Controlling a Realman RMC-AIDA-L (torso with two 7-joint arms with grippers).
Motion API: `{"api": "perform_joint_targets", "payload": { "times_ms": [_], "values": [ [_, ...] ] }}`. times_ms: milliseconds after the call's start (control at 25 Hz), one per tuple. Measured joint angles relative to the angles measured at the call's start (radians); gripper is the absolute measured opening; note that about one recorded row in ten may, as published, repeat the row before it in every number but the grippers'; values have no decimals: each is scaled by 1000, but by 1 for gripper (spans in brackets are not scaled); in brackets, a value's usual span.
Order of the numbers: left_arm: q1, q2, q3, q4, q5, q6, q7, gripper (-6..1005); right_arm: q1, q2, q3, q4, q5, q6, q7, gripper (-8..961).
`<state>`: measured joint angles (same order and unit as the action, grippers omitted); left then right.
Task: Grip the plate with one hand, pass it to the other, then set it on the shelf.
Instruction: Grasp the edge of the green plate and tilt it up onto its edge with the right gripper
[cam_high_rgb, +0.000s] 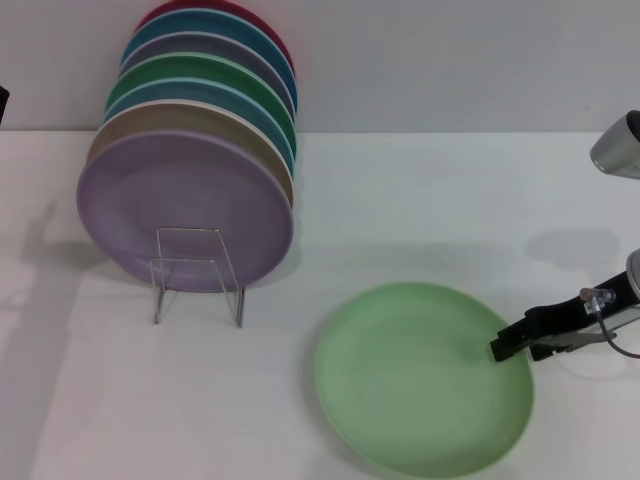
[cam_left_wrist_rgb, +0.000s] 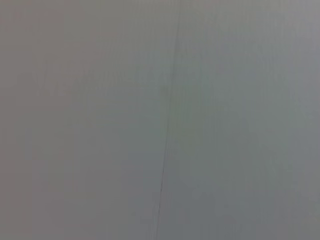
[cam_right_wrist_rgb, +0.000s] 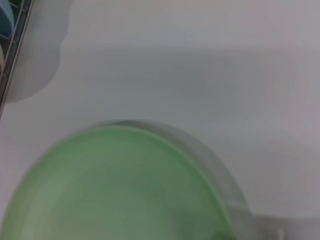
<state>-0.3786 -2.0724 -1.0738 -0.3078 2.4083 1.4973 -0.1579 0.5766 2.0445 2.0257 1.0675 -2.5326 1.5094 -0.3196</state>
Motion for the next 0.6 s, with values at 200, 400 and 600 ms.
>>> {"api": "perform_joint_targets", "payload": {
  "times_ms": [200,400,600],
  "values": [
    [1,0,-1,-1,0,1,0,798,0,0,1,-8,0,-2,-4,571],
    [3,0,-12,-1,0,0,0,797,3,0,3,-31,0,-8,-7,492],
    [6,0,-14,-1,0,5,0,796,3,-1,4,-38,0,-12,-9,234]
  ]
}}
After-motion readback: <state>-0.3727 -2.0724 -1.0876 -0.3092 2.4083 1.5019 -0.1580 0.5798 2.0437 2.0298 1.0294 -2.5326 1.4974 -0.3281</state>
